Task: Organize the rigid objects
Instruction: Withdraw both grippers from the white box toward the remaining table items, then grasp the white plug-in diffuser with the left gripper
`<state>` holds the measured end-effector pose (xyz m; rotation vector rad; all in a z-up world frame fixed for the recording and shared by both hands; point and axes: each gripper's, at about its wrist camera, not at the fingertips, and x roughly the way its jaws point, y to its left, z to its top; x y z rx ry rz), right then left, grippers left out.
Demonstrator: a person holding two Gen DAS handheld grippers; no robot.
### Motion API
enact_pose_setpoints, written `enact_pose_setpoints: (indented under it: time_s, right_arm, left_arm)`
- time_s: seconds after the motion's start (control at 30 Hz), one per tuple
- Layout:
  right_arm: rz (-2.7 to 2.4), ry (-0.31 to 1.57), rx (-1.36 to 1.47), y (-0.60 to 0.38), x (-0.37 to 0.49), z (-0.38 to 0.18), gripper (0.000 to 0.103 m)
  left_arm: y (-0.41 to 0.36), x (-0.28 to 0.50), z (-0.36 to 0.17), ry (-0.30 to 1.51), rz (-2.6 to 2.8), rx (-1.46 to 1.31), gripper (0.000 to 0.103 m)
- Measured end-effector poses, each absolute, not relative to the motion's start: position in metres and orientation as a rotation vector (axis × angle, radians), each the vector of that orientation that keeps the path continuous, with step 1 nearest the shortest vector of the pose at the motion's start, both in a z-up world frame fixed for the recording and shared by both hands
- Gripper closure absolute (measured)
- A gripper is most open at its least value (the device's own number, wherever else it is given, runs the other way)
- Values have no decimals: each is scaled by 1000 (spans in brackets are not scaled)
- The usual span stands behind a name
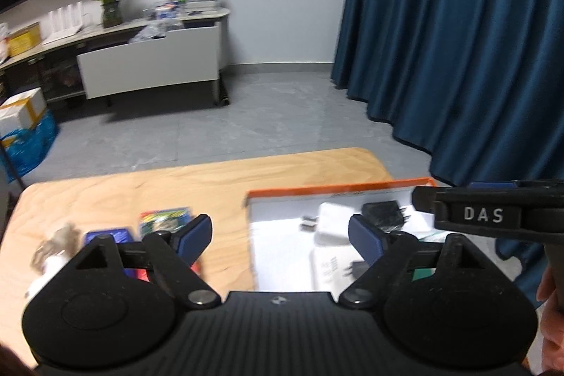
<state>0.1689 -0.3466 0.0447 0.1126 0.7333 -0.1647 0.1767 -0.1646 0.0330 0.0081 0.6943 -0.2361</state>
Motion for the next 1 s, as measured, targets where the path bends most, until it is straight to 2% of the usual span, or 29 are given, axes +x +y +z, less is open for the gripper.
enact_pose_setpoints:
  time_s: [1.0]
  right_arm:
    - [70, 797, 26, -187, 157, 33, 24]
  left_arm:
    - [-35, 138, 41, 681, -8, -75, 16]
